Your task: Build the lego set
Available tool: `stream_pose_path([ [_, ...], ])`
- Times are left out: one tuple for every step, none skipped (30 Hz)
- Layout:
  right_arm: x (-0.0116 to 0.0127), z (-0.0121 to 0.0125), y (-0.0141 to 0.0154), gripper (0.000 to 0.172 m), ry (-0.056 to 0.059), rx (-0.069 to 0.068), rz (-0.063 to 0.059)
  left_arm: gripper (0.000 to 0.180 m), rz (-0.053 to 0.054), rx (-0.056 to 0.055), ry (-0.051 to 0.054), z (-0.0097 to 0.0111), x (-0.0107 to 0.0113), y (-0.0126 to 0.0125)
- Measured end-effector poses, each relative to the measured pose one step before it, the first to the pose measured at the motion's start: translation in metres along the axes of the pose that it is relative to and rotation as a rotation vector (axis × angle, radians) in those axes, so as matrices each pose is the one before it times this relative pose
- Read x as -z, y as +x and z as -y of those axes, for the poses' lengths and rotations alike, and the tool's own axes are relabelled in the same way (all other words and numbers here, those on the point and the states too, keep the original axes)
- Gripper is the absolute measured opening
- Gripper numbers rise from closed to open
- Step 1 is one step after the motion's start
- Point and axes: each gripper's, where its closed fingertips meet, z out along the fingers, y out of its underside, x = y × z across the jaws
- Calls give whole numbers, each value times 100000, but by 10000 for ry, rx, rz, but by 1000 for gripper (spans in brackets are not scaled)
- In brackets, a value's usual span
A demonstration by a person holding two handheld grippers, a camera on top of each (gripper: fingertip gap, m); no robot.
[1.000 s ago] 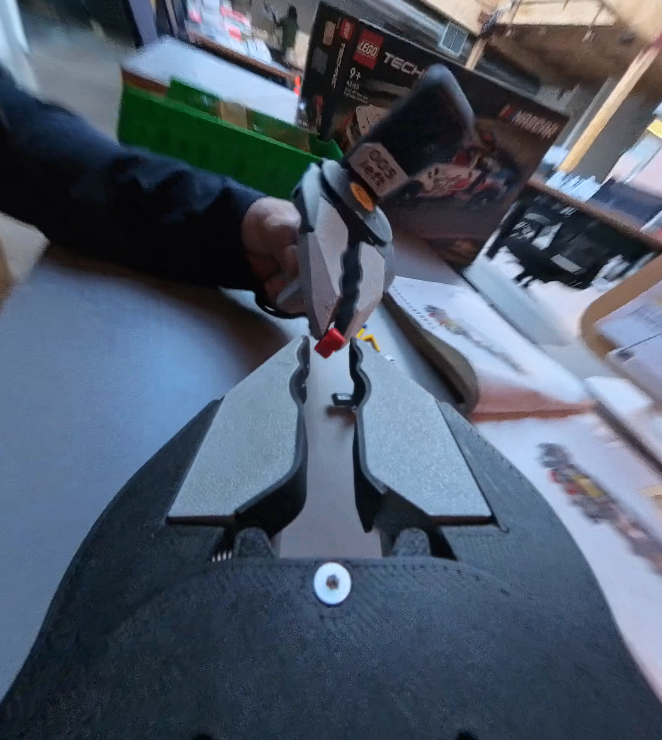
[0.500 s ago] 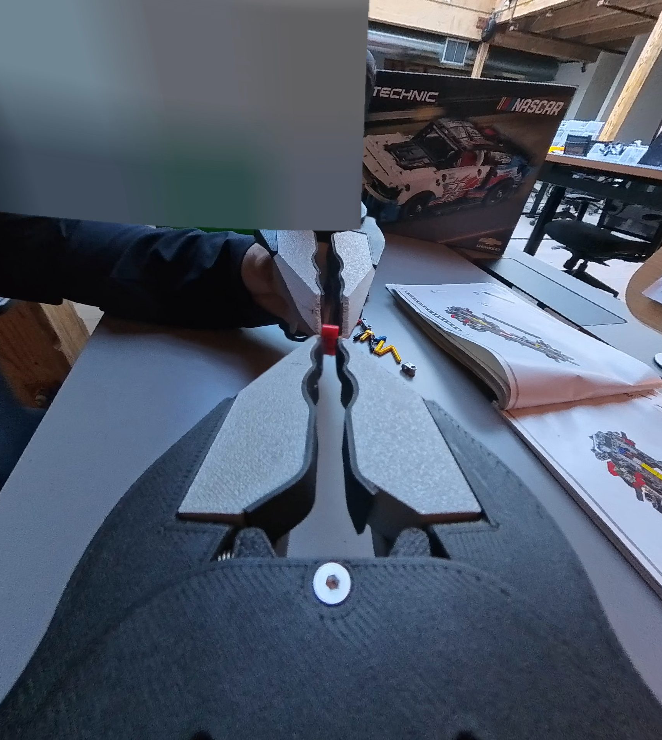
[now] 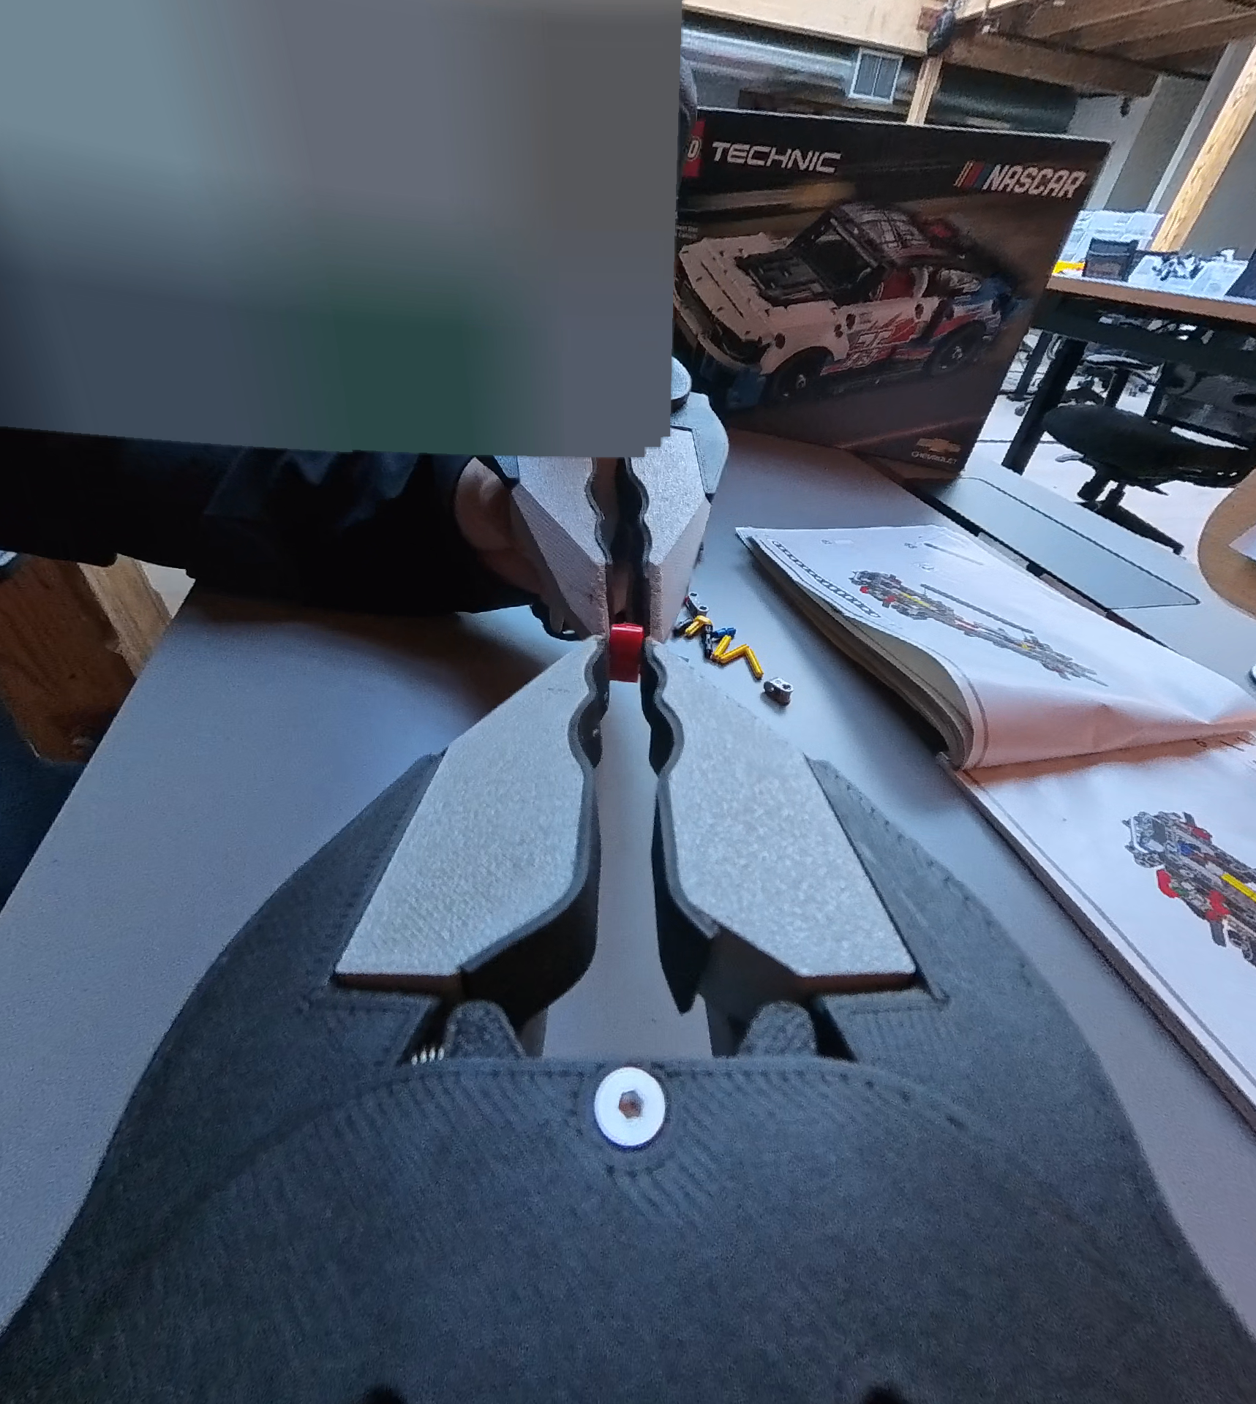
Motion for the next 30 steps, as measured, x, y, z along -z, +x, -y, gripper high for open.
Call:
stream_pose_path([
  [-21, -33, 32, 4, -27, 92, -52, 5, 25, 11, -7, -11, 11, -40],
  [-19, -42, 28, 4, -12, 43, -19, 5, 2, 45, 2, -27, 4, -29],
  [3, -47, 23, 4, -13, -53, 21, 5, -18, 106, 6, -33, -15, -29],
  [21, -45, 40, 4, -6, -88, 39, 5, -43, 193, 9, -31, -47, -42],
  [34, -61, 69, 4, -10, -86, 24, 5, -29, 246, -8, -22, -47, -80],
  [32, -120, 122, 4, -47, -72, 4, 5, -5, 194, -52, -55, 15, -135],
  [-4, -265, 164, 3, -149, -41, -32, 5, 56, 87, -201, -209, 166, -201],
  [11, -290, 350, 3, -161, -15, -162, 9, 211, -30, -388, -475, 360, -443],
  [40, -335, 450, 3, -172, 41, -225, 15, 569, 1, -437, -620, 506, -1030],
  [30, -470, 450, 3, -268, 85, -227, 19, 721, 97, -424, -711, 484, -1400],
  [-44, -722, 511, 3, -438, 180, -291, 21, 601, 232, -417, -764, 279, -1368],
  [-125, -847, 484, 3, -518, 307, -340, 26, 211, 287, -429, -711, -8, -830],
  [-179, -723, 294, 3, -441, 358, -275, 29, -62, 295, -405, -564, -252, -335],
  [-240, -521, -33, 4, -312, 327, -100, 30, -78, 251, -404, -453, -381, -231],
  [-258, -388, -271, 4, -232, 258, 23, 29, -60, 117, -381, -338, -405, -176],
  [-266, -320, -292, 4, -210, 199, 33, 26, -96, 6, -331, -296, -386, -40],
  [-234, -268, -234, 4, -190, 190, 4, 21, -135, -50, -326, -286, -332, 46],
  [-197, -218, -199, 4, -156, 196, -4, 16, -81, -33, -354, -361, -307, -5],
  [-123, -156, -127, 4, -131, 172, -24, 13, -33, 15, -434, -537, -328, -46],
  [-92, -123, -50, 4, -89, 134, -45, 13, 107, 56, -469, -631, -317, -224],
  [-48, -91, 12, 4, -73, 93, -62, 12, 92, 32, -333, -530, -286, -125],
  [-52, -83, 52, 4, -64, 71, -72, 10, 6, -12, -93, -283, -225, 106],
  [-56, -98, 71, 4, -71, 45, -79, 10, 21, -20, 118, 13, -114, 140],
  [-79, -106, 52, 4, -73, 25, -64, 10, 110, -17, 165, 63, -30, 19],
  [-101, -78, 5, 4, -65, 27, -42, 9, 148, 33, 197, 76, -25, -17],
  [-109, -86, 28, 4, -80, 51, -68, 8, 186, 118, 281, 111, -16, -31],
  [-117, -50, -9, 4, -65, 88, -66, 8, 220, 234, 425, 193, 23, 23],
  [-95, 11, -82, 4, -32, 128, -49, 8, 232, 372, 591, 353, 124, 94],
  [-48, 137, -92, 4, 33, 149, -61, 8, 229, 590, 734, 577, 289, 97],
  [40, 297, -136, 4, 120, 180, -53, 8, 135, 649, 623, 648, 483, 191],
])
